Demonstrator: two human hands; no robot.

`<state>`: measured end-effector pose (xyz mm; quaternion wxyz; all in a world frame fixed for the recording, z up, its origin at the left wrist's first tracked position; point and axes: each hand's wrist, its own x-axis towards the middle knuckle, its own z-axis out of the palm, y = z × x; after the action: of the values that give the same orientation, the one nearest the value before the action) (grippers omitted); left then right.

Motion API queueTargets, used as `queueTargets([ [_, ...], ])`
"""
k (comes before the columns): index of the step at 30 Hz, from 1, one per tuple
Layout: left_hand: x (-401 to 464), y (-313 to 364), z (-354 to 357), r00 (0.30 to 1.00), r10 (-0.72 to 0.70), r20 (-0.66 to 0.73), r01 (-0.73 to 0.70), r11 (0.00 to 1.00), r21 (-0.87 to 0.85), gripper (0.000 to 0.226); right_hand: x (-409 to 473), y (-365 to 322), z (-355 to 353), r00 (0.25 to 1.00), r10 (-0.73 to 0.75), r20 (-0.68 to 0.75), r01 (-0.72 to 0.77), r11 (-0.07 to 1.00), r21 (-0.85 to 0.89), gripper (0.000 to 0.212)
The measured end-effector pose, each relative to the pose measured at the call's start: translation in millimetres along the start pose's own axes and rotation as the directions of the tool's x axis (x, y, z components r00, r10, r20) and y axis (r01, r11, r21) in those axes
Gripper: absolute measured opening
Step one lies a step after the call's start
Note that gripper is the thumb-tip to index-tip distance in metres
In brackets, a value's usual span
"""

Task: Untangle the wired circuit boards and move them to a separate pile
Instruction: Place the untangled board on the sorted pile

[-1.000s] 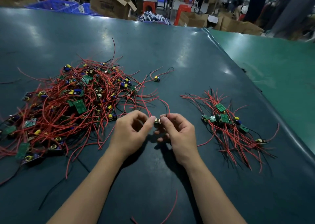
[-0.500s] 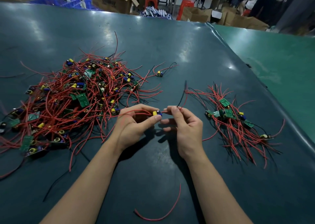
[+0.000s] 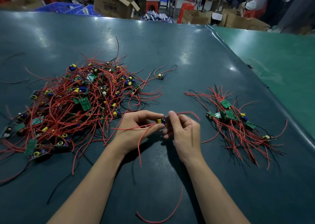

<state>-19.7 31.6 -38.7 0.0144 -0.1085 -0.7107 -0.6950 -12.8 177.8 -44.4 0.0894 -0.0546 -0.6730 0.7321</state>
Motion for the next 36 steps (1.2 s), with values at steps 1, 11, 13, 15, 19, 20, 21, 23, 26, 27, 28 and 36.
queueTargets([
  [1, 0.3, -0.6, 0.0, 1.000, -0.003, 0.013, 0.003, 1.000, -0.004, 0.027, -0.3, 0.5, -0.1, 1.000, -0.004, -0.017, 0.004, 1.000, -0.014, 0.028],
  [11, 1.0, 6.1, -9.5, 0.998, -0.018, -0.056, 0.016, 0.999, -0.030, 0.025, 7.0, -7.0, -6.4, 0.987, 0.114, -0.113, -0.062, 0.920, 0.386, 0.025],
  [13, 0.4, 6.6, -10.3, 0.998, -0.020, -0.066, 0.018, 1.000, -0.022, 0.025, 9.4, -9.1, -9.9, 0.980, 0.153, -0.123, -0.080, 0.881, 0.466, 0.024],
  [15, 1.1, 5.4, -9.6, 0.994, -0.032, -0.104, 0.026, 0.998, -0.060, 0.021, 8.2, -8.8, -10.0, 0.985, 0.147, -0.089, -0.097, 0.904, 0.416, 0.019],
  [19, 1.4, 5.1, -11.0, 0.991, -0.037, -0.127, 0.025, 0.995, -0.093, 0.025, 0.4, -6.2, -4.2, 0.993, 0.065, 0.096, -0.076, 0.991, 0.113, 0.008],
  [20, 0.5, 5.2, -10.8, 0.996, -0.023, -0.087, 0.019, 0.999, -0.048, 0.025, -0.7, -5.5, -3.7, 0.991, 0.043, 0.126, -0.051, 0.997, 0.055, 0.009],
  [21, -0.5, 5.5, -9.8, 0.999, -0.014, -0.039, 0.014, 1.000, -0.013, 0.023, -1.1, -5.2, -4.0, 0.991, 0.028, 0.133, -0.031, 0.999, 0.025, 0.011],
  [23, -1.6, 6.0, -7.9, 0.999, -0.016, 0.037, 0.016, 1.000, 0.014, 0.020, -0.1, -5.5, -5.7, 0.993, 0.024, 0.118, -0.027, 0.999, 0.026, 0.017],
  [26, -0.9, 6.6, -7.4, 0.998, 0.011, 0.060, -0.013, 0.999, 0.042, 0.019, 1.7, -6.4, -7.5, 0.993, 0.059, 0.099, -0.070, 0.991, 0.110, 0.015],
  [27, -0.2, 6.7, -8.2, 0.999, 0.008, 0.047, -0.010, 1.000, 0.029, 0.018, 2.4, -6.3, -7.6, 0.994, 0.074, 0.086, -0.086, 0.986, 0.144, 0.014],
  [28, 0.1, 7.3, -9.1, 1.000, -0.005, 0.026, 0.005, 1.000, -0.005, 0.018, 3.0, -6.5, -7.4, 0.994, 0.088, 0.069, -0.099, 0.979, 0.178, 0.015],
  [36, -1.3, 9.1, -7.7, 0.999, -0.031, -0.042, 0.029, 0.997, -0.067, 0.018, 10.8, -10.7, -10.6, 0.973, 0.222, -0.058, -0.160, 0.839, 0.521, 0.027],
])
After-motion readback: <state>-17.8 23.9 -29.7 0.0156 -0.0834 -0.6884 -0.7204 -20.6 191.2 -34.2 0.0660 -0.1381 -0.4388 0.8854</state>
